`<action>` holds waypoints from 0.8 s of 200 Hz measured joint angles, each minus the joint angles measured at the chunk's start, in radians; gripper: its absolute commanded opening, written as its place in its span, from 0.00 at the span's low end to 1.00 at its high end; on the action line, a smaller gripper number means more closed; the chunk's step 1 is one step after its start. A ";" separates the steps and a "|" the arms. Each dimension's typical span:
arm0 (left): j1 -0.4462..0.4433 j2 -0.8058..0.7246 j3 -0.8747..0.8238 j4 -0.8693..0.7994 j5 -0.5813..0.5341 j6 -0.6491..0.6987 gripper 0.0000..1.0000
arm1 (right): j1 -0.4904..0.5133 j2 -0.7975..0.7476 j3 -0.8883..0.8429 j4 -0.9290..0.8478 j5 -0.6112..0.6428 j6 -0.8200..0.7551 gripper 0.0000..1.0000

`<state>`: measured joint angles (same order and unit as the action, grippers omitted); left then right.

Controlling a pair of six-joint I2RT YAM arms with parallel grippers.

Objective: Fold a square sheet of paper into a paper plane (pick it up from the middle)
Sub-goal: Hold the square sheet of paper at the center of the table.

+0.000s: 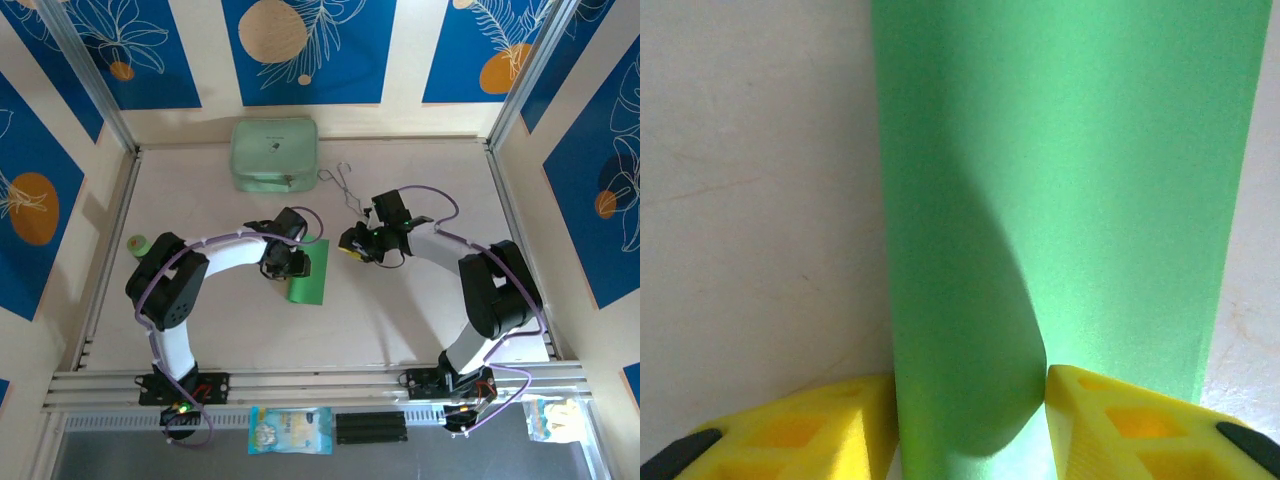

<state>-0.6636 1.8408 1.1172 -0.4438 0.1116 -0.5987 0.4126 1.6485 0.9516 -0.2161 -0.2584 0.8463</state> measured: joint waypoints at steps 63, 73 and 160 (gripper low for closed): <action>0.001 0.002 0.002 -0.003 0.008 0.006 0.48 | 0.026 0.040 0.000 0.019 -0.023 0.000 0.32; 0.001 0.002 0.002 -0.003 0.010 0.007 0.48 | 0.029 0.045 0.000 0.022 -0.029 0.000 0.31; 0.002 0.010 0.007 -0.007 0.010 0.006 0.49 | 0.089 0.126 0.024 0.056 -0.074 0.011 0.20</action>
<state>-0.6613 1.8503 1.1244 -0.4507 0.1219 -0.5926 0.5011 1.7744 0.9756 -0.1600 -0.3325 0.8577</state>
